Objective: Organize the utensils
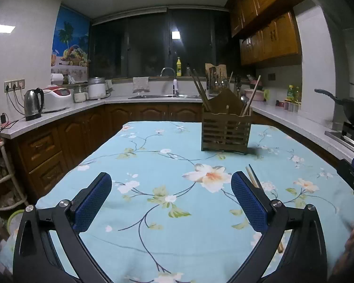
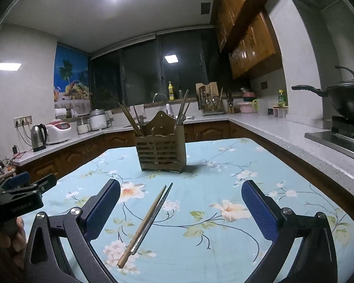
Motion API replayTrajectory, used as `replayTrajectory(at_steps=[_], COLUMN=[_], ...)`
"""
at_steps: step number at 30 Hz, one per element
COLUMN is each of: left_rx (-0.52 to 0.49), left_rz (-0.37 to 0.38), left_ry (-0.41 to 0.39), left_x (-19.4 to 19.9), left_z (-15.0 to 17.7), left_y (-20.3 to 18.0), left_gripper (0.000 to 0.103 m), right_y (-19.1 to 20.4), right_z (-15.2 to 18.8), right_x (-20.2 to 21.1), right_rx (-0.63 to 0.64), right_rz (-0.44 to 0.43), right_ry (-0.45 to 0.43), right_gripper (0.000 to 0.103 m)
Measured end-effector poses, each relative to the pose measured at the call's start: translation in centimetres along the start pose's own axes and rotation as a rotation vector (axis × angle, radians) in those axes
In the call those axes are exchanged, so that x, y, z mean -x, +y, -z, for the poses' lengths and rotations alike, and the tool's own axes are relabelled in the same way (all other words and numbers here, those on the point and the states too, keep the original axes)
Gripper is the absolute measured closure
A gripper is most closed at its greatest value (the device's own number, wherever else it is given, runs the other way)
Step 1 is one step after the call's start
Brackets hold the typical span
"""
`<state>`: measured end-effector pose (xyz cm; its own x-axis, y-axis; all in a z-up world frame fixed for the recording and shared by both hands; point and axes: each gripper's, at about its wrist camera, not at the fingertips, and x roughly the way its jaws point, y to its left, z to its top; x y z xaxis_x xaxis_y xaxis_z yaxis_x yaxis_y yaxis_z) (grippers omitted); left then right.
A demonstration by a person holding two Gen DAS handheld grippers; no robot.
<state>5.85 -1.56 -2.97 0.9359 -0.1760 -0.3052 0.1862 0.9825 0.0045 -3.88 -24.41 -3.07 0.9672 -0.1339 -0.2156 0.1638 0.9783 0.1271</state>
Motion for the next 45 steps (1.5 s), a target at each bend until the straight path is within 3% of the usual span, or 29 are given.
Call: replayTrajectory(at_steps=[45], left_rx=[-0.045], left_rz=[-0.018], left_ry=[-0.023], left_x=[0.80], left_z=[-0.36], left_y=[-0.65], left_gripper=[0.000], right_y=[0.24], right_z=[0.34], right_x=[0.42], right_rx=[-0.012], right_rz=[-0.007], right_ry=[0.002], right_gripper=[0.000])
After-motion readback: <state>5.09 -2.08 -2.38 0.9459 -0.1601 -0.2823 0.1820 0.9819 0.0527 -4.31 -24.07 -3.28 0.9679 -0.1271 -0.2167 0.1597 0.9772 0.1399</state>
